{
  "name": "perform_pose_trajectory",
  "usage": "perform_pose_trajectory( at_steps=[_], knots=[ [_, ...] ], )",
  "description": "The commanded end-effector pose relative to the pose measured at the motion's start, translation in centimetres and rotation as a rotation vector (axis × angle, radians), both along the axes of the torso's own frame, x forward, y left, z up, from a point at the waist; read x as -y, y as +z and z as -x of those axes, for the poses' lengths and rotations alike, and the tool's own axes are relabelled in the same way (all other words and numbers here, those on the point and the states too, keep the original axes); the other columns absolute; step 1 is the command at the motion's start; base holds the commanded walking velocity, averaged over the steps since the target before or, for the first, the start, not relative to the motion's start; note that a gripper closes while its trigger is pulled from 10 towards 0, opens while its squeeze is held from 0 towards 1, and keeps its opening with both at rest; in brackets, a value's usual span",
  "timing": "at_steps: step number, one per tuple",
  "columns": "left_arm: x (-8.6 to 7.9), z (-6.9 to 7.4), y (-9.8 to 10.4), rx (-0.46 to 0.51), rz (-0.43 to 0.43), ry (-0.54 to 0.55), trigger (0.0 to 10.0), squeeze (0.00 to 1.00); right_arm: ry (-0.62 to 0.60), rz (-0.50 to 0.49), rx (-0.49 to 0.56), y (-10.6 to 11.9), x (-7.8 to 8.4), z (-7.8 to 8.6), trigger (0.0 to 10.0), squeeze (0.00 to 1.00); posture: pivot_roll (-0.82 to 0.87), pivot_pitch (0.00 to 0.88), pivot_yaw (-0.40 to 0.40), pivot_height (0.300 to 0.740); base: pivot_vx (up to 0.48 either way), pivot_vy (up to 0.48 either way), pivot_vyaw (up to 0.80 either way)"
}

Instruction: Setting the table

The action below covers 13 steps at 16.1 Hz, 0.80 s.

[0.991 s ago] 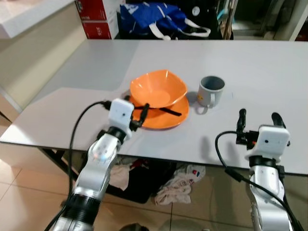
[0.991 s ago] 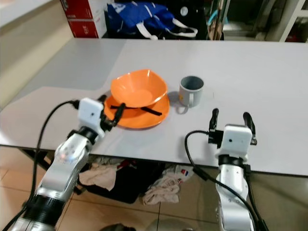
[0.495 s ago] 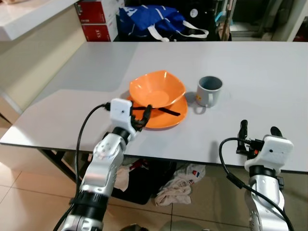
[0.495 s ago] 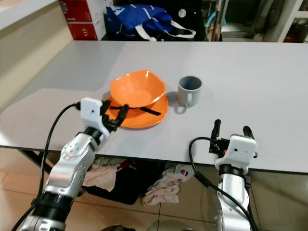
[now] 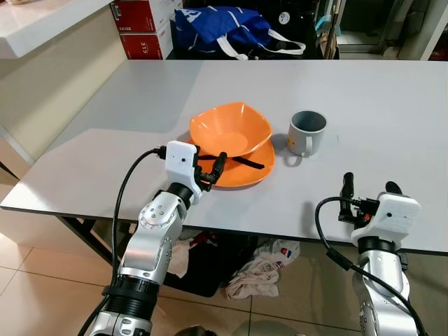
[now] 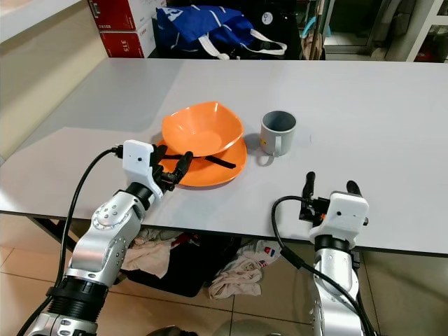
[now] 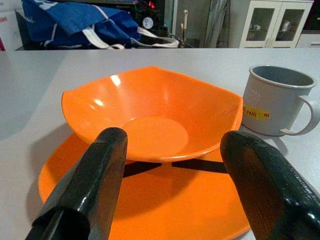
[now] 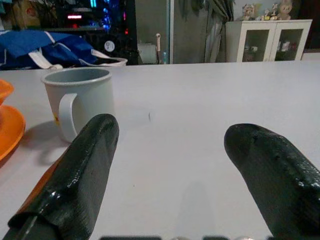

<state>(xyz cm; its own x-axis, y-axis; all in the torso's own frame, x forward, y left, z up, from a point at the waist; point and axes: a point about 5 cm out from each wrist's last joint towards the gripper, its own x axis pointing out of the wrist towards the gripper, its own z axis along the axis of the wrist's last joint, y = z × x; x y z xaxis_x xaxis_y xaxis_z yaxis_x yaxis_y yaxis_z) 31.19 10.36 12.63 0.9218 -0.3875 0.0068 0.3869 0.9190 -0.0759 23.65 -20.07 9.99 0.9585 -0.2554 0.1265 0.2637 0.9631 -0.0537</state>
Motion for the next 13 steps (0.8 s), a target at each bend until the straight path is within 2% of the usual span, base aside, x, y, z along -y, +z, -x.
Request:
perform_pose_trajectory(
  at_steps=[1, 5, 13],
  knots=[
    [0.05, -0.17, 0.61, 0.011, 0.009, -0.010, 10.0, 0.00, 0.020, -0.008, -0.024, -0.32, -0.34, -0.22, 10.0, 0.00, -0.04, 0.000, 0.102, 0.736, 0.000, 0.000, 0.00],
    [0.21, -0.38, 0.83, 0.018, 0.012, -0.007, 10.0, 0.00, 0.033, -0.005, -0.035, -0.39, -0.50, -0.39, 10.0, 0.00, -0.04, 0.000, 0.099, 0.736, 0.000, 0.355, 0.00],
    [0.44, -0.45, 0.96, 0.019, 0.015, -0.015, 10.0, 0.00, 0.044, 0.004, -0.053, -0.65, -0.63, -0.42, 10.0, 0.00, -0.05, 0.000, 0.102, 0.736, 0.000, 0.469, 0.00]
  ],
)
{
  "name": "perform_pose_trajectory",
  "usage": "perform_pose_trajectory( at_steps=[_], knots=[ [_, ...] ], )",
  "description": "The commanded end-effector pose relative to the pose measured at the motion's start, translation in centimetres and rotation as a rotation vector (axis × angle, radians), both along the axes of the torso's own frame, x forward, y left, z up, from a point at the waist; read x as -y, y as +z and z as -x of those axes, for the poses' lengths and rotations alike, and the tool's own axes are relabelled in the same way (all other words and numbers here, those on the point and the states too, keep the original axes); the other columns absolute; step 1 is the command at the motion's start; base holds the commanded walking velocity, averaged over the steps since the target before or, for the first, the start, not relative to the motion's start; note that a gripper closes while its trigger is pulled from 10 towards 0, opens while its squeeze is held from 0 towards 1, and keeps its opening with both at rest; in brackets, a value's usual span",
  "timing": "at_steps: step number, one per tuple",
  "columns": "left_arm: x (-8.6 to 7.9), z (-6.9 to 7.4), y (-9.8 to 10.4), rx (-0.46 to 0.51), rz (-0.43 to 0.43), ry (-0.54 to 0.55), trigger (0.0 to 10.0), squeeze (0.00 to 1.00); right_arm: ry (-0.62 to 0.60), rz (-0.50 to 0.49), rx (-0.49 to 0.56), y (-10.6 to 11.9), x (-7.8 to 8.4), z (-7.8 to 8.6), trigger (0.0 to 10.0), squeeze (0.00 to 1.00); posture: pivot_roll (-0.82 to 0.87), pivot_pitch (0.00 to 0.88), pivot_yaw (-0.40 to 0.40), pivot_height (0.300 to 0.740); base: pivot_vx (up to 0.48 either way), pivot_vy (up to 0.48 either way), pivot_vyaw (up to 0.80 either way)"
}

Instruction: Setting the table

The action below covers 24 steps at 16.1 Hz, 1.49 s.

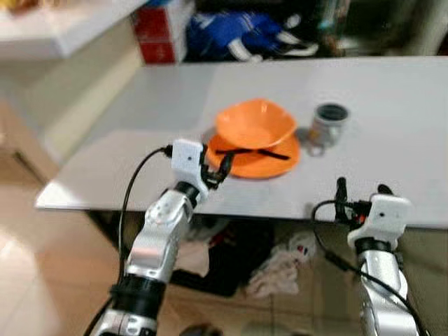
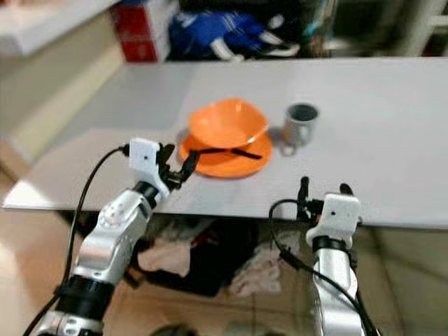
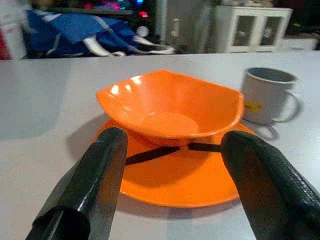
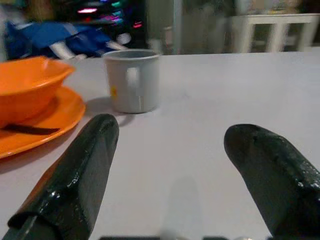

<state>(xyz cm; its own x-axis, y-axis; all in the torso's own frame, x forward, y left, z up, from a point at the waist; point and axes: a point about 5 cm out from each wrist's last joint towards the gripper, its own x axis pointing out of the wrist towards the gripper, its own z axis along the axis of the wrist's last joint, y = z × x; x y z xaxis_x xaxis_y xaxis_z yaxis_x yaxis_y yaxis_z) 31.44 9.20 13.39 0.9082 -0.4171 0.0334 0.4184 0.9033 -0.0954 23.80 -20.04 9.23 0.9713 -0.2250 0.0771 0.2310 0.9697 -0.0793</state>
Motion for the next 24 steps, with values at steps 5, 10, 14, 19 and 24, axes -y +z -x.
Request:
perform_pose_trajectory(
  at_steps=[5, 10, 14, 19, 24],
  knots=[
    [-0.5, -0.5, 0.4, 0.003, -0.015, 0.011, 10.0, 0.00, 0.015, -0.013, -0.003, 0.0, -0.6, -0.3, 10.0, 0.00, -0.05, 0.000, 0.105, 0.736, 0.000, 0.480, 0.00],
    [-0.3, -0.5, 0.5, 0.004, -0.014, 0.009, 10.0, 0.00, 0.019, -0.015, -0.008, -0.1, -0.8, -0.3, 10.0, 0.00, -0.05, 0.000, 0.111, 0.736, 0.000, 0.480, 0.00],
    [-0.2, -0.6, 0.5, 0.000, -0.017, 0.007, 10.0, 0.00, 0.025, -0.007, -0.019, -0.2, -0.8, -0.2, 10.0, 0.00, -0.05, 0.000, 0.112, 0.736, 0.000, 0.480, 0.00],
    [-0.4, -1.0, 0.5, 0.015, -0.024, 0.024, 10.0, 0.00, -0.009, 0.079, 0.103, 2.0, -0.4, -0.4, 10.0, 0.00, -0.05, 0.000, 0.116, 0.736, 0.000, 0.480, 0.00],
    [-2.0, -1.5, 0.1, -0.004, -0.010, 0.120, 10.0, 0.00, 0.023, 0.161, 0.194, 4.6, -0.7, -1.2, 10.0, 0.00, -0.05, 0.000, 0.113, 0.736, 0.000, 0.480, 0.00]
  ],
)
